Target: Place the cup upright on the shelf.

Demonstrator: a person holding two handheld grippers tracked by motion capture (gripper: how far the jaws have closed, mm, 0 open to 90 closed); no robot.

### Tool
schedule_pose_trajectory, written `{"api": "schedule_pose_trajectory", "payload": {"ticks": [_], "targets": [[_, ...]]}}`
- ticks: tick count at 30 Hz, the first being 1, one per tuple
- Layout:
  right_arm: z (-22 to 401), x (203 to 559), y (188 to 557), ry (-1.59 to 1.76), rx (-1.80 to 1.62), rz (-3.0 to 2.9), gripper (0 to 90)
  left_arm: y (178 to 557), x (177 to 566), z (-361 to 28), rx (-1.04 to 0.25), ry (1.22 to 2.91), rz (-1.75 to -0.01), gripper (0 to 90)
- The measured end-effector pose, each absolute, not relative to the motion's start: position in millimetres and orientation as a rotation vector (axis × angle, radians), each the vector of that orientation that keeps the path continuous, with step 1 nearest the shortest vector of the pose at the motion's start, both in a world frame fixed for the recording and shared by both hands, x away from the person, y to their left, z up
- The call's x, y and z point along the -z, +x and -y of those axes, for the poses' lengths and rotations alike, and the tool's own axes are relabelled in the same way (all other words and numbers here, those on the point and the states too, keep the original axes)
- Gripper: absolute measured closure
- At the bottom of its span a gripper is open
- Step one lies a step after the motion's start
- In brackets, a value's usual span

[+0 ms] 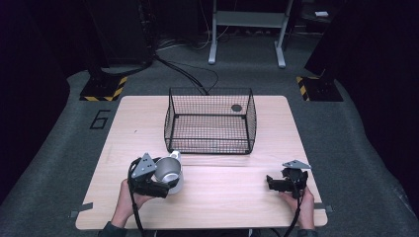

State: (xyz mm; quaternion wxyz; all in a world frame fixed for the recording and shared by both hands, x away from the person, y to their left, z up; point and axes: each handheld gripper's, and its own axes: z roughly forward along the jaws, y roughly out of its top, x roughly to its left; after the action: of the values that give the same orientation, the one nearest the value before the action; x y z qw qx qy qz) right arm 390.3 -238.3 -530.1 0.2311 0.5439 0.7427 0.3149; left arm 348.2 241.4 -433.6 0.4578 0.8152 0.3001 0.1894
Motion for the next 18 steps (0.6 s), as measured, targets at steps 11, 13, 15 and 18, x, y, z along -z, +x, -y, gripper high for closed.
{"api": "schedule_pose_trajectory", "payload": {"ticks": [11, 13, 15, 18], "targets": [[237.1, 530.2, 390.7, 1.488, -0.881, -2.05, 0.1, 358.6, 416.8, -232.4, -0.45, 2.016, -0.696, 6.5], [237.1, 530.3, 390.7, 1.487, -0.883, -2.048, 0.1, 360.4, 413.6, -230.3, -0.446, 2.011, -0.688, 6.5], [237.1, 530.3, 390.7, 1.487, -0.883, -2.048, 0.1, 362.6, 410.1, -229.1, -0.444, 2.014, -0.676, 6.5], [237.1, 530.2, 390.7, 1.487, -0.882, -2.048, 0.1, 364.8, 406.0, -226.7, -0.443, 2.01, -0.67, 6.5]]}}
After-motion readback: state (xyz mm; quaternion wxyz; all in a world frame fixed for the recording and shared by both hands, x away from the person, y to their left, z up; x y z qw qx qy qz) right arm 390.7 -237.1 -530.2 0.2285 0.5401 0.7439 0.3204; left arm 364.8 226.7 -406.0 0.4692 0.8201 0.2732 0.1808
